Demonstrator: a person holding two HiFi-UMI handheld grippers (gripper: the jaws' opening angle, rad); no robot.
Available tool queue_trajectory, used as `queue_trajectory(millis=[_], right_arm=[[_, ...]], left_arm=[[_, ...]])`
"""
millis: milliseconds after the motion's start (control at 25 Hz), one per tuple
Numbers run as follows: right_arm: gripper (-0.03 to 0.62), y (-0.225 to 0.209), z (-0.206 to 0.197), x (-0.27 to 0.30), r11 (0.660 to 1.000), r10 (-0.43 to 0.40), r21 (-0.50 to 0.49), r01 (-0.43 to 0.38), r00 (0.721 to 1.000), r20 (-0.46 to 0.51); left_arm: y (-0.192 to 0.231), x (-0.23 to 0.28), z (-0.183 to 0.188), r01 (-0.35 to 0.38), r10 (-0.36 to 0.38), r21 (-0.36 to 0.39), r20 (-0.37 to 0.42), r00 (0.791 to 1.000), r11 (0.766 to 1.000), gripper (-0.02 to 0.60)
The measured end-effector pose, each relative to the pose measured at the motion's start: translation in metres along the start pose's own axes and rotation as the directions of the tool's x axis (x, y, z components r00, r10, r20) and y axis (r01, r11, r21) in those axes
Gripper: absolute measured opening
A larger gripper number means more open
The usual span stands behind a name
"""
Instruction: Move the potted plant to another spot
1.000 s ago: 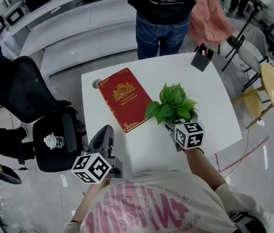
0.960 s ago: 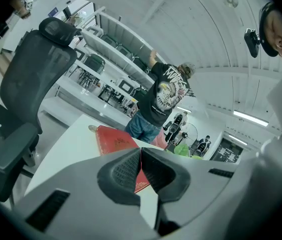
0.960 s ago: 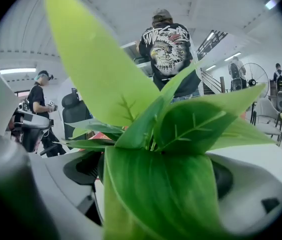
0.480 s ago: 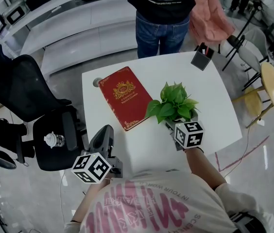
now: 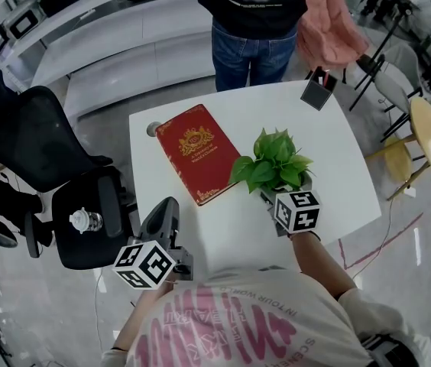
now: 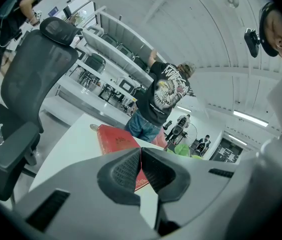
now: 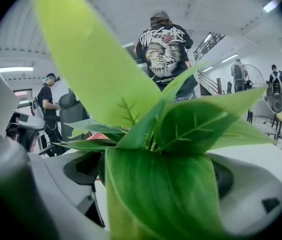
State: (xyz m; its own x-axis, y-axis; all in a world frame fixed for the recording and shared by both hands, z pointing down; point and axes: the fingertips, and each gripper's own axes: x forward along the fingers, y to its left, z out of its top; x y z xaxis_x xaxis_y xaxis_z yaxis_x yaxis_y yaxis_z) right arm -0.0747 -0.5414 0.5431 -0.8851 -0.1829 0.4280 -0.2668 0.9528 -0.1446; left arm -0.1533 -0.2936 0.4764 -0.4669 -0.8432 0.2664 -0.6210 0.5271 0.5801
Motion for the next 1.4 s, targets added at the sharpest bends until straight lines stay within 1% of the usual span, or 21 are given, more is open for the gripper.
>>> queue_trajectory(millis=[440,800,1120,1400], right_arm=[[0.552,0.0040,0.0016,0.0027,0.999,0.000,-0.035,-0.001,1.000,-0.011],[0.553,0.0042,0.0011,0.0027,0.999,0.005,-0.037,-0.005,1.000,-0.013],[0.553,0.0044,0.0009,0.0020,0.999,0.008,-0.035,-0.009,1.000,-0.025],[0.554,0.0043,0.0022,0.0027,0.999,0.013,-0.043,-0.013,1.000,-0.012]], left_arm=[[0.0061,-0.0029,0.0005,-0.010,0.010,-0.012,-0.003,1.000,1.000,0.025],[0.0099,-0.0030,0.0031,-0.018,0.018,-0.013,0.008,1.000,1.000,0.025],[0.0083,-0.0012,0.0016,-0.017,0.017,-0.021,-0.004,1.000,1.000,0.025],[0.0042,0.0051,-0.0019,-0.010,0.009,-0.020,-0.017,1.000,1.000,0.025]])
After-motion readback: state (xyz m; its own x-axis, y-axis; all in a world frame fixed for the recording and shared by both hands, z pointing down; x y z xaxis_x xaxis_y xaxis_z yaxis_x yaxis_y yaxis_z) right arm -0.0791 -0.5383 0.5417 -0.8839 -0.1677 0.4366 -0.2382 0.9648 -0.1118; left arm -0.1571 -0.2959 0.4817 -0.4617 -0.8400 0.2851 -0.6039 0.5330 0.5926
